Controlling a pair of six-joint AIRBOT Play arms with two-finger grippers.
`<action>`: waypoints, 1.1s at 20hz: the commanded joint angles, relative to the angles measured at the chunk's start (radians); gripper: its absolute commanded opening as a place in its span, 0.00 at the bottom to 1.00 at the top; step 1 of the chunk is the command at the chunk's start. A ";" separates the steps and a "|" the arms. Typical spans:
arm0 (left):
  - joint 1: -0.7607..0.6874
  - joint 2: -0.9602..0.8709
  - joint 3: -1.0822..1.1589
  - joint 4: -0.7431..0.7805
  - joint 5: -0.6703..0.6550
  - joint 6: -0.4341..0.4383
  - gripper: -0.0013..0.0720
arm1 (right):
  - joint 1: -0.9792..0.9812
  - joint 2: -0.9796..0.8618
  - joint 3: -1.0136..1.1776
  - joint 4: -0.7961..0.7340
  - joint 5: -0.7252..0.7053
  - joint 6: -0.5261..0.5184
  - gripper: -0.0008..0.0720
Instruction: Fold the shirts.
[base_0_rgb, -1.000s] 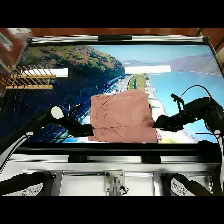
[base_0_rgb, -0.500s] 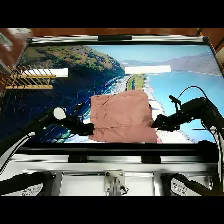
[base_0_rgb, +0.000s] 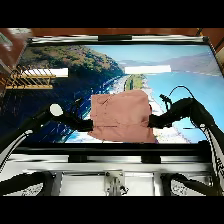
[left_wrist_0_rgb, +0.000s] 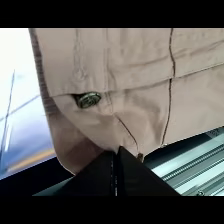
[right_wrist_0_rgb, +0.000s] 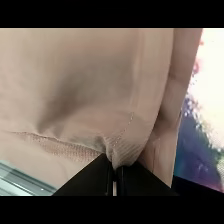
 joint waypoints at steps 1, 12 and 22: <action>0.001 0.023 0.045 0.000 -0.002 0.069 0.08 | 0.010 0.016 0.020 -0.011 0.021 -0.019 0.11; 0.111 0.002 0.283 -0.007 0.197 0.035 0.08 | 0.037 0.111 0.229 0.006 0.370 0.059 0.11; 0.094 -0.253 0.285 -0.006 0.154 -0.101 0.98 | 0.055 -0.079 0.229 -0.034 0.366 0.183 0.79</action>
